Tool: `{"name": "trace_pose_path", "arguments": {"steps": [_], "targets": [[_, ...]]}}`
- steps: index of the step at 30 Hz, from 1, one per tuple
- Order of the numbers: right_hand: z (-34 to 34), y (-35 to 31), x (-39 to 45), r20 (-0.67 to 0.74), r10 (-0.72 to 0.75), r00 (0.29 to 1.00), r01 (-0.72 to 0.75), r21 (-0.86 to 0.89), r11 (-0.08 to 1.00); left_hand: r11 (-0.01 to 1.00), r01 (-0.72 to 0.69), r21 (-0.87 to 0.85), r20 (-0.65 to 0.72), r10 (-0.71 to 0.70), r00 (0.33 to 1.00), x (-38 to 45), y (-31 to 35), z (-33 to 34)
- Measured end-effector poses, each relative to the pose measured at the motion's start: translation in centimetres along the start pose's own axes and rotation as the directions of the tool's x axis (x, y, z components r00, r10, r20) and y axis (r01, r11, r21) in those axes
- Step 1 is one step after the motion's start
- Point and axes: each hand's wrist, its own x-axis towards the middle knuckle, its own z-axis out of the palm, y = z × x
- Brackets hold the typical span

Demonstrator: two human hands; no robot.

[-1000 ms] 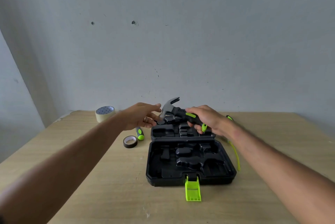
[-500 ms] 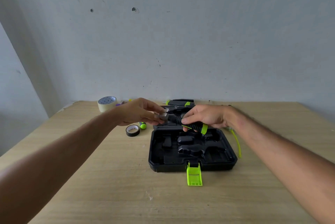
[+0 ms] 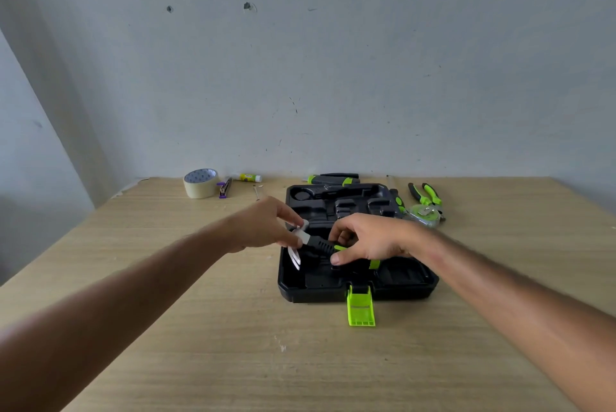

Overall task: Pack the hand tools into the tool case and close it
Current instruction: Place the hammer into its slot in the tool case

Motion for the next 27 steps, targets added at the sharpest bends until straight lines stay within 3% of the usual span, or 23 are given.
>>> {"name": "trace_pose_path", "arguments": {"steps": [9, 14, 27], "targets": [[0.2, -0.6, -0.8, -0.019, -0.028, 0.999, 0.024, -0.174, 0.984, 0.964, -0.081, 0.254, 0.016, 0.079, 0.997, -0.9, 0.9, 1.0], [0.6, -1.4, -0.5, -0.006, -0.051, 0.999, 0.048, -0.262, 0.964, 0.880, -0.170, 0.444, 0.053, 0.163, 0.985, -1.4, 0.6, 0.4], [0.4, -1.3, -0.5, 0.019, -0.042, 0.999, 0.045, -0.213, 0.976, 0.859, -0.194, 0.474, 0.163, 0.131, 0.978, -1.1, -0.6, 0.7]]}}
